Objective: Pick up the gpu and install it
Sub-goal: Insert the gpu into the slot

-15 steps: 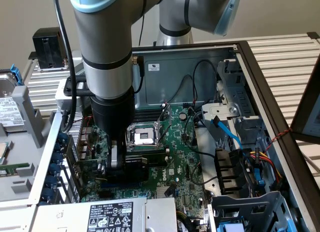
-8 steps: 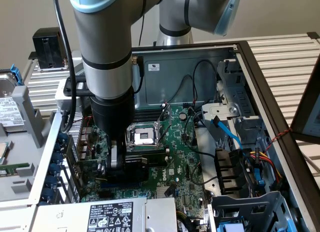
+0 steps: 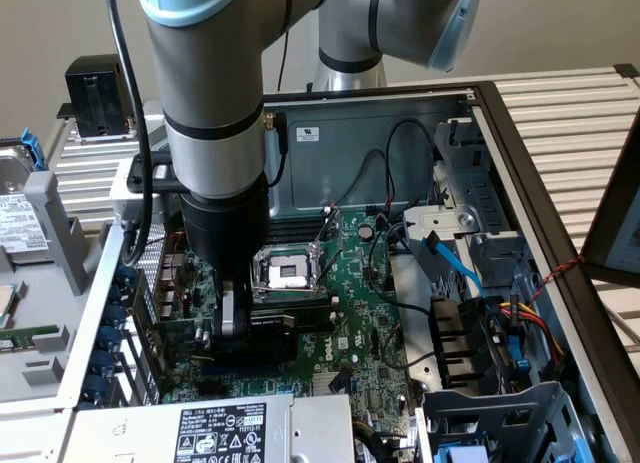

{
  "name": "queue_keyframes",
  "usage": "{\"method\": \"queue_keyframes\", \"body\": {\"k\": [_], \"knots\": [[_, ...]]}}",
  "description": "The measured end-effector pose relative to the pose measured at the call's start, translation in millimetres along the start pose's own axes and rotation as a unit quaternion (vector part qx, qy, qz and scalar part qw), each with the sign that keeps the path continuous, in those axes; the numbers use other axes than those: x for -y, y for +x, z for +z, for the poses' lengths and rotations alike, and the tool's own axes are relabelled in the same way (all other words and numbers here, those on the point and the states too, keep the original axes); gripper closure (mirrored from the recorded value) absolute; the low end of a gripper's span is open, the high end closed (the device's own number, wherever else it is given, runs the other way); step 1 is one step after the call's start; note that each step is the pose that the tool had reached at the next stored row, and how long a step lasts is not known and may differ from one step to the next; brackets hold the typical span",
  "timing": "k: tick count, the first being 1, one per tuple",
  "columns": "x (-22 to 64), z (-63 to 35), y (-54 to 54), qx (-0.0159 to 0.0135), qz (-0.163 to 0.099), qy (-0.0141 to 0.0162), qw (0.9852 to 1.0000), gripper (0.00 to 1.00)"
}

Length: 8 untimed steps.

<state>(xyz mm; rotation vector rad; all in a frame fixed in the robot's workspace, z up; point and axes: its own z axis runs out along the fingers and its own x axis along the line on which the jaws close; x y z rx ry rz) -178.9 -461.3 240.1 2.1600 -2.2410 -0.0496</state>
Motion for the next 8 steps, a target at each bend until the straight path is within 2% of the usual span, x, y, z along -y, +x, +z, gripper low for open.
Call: {"method": "queue_keyframes", "body": {"k": [6,7,8], "knots": [[-0.2,0.0,0.0,0.0000,0.000,-0.0001,1.0000,0.73],[-1.0,0.5,-0.2,0.0007,0.001,-0.0003,1.0000,0.73],[-0.9,0.1,-0.1,0.0003,0.001,0.0000,1.0000,0.67]]}}
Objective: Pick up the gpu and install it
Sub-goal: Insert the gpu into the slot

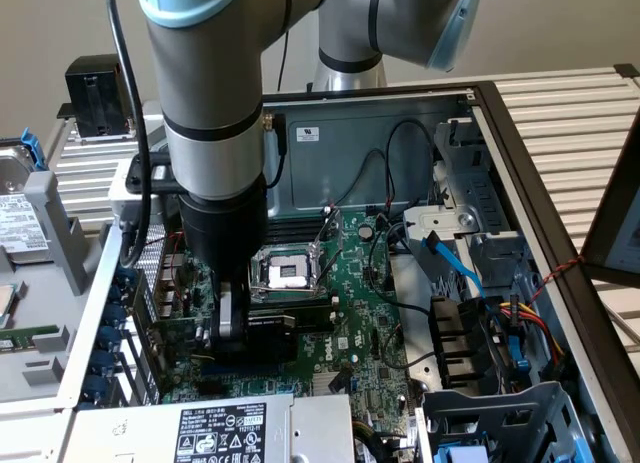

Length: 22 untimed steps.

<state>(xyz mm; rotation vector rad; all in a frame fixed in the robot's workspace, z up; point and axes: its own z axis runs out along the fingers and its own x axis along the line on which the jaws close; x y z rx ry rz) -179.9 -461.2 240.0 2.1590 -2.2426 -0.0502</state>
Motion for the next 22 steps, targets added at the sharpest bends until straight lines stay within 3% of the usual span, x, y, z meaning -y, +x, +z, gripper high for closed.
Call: {"method": "queue_keyframes", "body": {"k": [1,4,20,22], "knots": [[0.1,-0.7,0.0,-0.0002,0.000,-0.0001,1.0000,0.67],[0.1,-4.6,0.0,-0.0002,0.000,-0.0001,1.0000,0.53],[-3.9,-76.0,0.0,-0.0003,0.000,-0.0001,1.0000,0.53],[-4.0,-78.8,0.1,-0.0002,0.000,0.0014,1.0000,0.53]]}}
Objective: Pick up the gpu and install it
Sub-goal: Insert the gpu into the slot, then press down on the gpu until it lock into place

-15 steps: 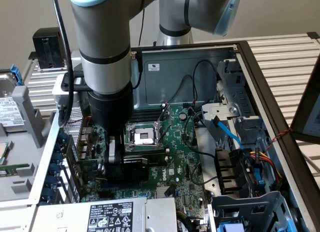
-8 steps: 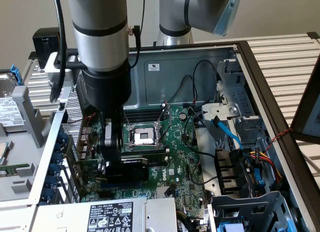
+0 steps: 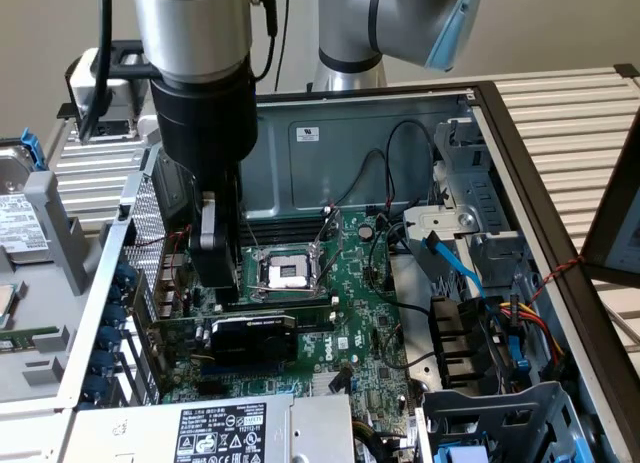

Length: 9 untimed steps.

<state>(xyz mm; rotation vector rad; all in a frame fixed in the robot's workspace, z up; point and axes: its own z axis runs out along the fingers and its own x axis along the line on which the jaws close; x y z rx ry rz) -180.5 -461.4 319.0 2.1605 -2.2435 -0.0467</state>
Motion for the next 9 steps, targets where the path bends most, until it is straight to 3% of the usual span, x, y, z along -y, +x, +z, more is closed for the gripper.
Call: {"method": "queue_keyframes", "body": {"k": [9], "knots": [[0.0,-0.1,0.0,-0.0001,0.000,0.0000,1.0000,0.53]]}}
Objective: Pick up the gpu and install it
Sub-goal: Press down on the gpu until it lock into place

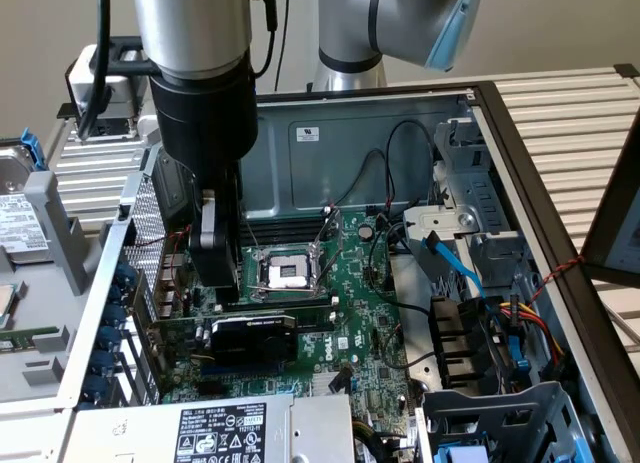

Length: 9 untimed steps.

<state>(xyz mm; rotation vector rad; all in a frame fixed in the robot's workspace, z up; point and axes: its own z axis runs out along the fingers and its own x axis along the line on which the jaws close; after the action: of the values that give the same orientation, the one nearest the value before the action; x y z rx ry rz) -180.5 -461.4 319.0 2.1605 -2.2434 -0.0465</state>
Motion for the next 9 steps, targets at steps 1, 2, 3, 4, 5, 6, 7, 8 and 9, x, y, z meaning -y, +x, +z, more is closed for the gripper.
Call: {"method": "queue_keyframes", "body": {"k": [1,2,3,4,5,6,7,8,9], "knots": [[0.0,0.0,0.0,0.0000,0.000,0.0000,1.0000,0.53],[0.0,0.0,0.0,0.0000,0.000,0.0000,1.0000,0.53],[0.0,0.0,0.0,0.0000,0.000,0.0000,1.0000,0.53],[0.0,0.0,0.0,0.0000,0.000,0.0000,1.0000,0.53],[0.0,0.0,0.0,0.0000,0.000,0.0000,1.0000,0.55],[0.0,0.0,0.0,0.0000,0.000,0.0000,1.0000,0.55],[0.0,0.0,0.0,0.0000,0.000,0.0000,1.0000,0.62],[0.0,0.0,0.0,0.0000,0.000,0.0000,1.0000,0.68],[0.0,0.0,0.0,0.0000,0.000,0.0000,1.0000,0.68]]}}
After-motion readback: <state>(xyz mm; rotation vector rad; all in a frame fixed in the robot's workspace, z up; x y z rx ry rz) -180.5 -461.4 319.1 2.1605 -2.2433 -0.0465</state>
